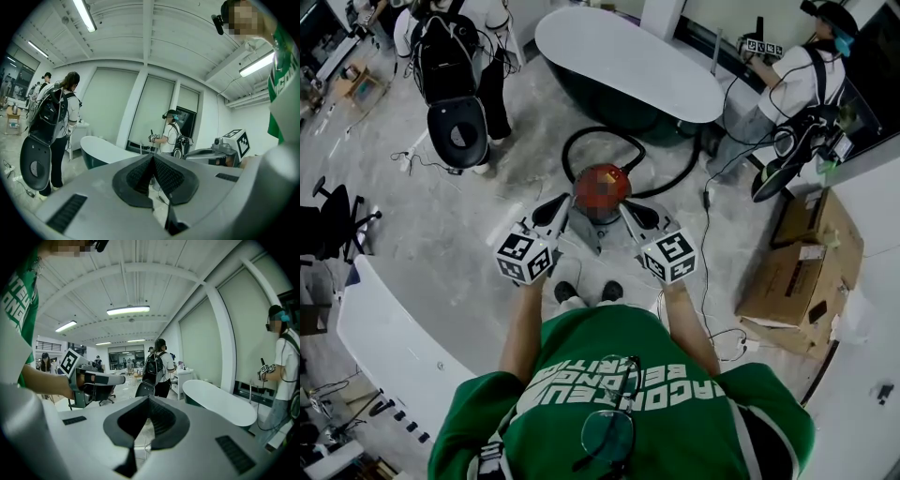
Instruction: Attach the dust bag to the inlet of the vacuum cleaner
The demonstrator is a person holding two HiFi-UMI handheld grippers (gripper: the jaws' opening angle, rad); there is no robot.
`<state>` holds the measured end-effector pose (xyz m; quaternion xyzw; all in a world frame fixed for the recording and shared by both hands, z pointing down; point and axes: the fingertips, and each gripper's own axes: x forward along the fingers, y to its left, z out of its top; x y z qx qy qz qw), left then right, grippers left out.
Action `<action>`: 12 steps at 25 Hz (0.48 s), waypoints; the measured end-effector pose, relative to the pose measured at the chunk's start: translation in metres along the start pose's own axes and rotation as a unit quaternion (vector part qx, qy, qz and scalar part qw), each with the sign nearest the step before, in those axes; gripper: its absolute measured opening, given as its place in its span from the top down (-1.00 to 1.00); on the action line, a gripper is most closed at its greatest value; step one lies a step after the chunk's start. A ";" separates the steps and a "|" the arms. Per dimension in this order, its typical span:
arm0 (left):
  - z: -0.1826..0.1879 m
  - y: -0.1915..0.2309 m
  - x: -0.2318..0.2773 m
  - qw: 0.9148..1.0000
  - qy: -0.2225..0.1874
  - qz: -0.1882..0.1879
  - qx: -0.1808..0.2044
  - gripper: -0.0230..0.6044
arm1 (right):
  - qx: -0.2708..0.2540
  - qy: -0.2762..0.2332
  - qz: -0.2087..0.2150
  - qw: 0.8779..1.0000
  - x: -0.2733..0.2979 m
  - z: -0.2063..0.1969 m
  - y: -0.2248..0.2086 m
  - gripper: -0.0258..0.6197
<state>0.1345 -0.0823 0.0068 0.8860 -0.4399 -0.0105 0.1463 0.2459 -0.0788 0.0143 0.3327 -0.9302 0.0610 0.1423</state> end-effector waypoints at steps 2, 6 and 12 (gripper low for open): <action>0.000 -0.001 0.001 1.000 0.001 -0.002 -0.001 0.92 | 0.000 0.002 -0.001 1.000 0.000 -0.001 -0.001 0.90; -0.001 -0.001 -0.001 1.000 0.001 -0.007 -0.001 0.91 | -0.002 0.005 -0.004 1.000 0.000 -0.002 0.002 0.90; -0.001 0.006 -0.001 1.000 0.001 -0.010 -0.001 0.91 | -0.001 0.007 -0.009 1.000 0.007 -0.003 0.000 0.90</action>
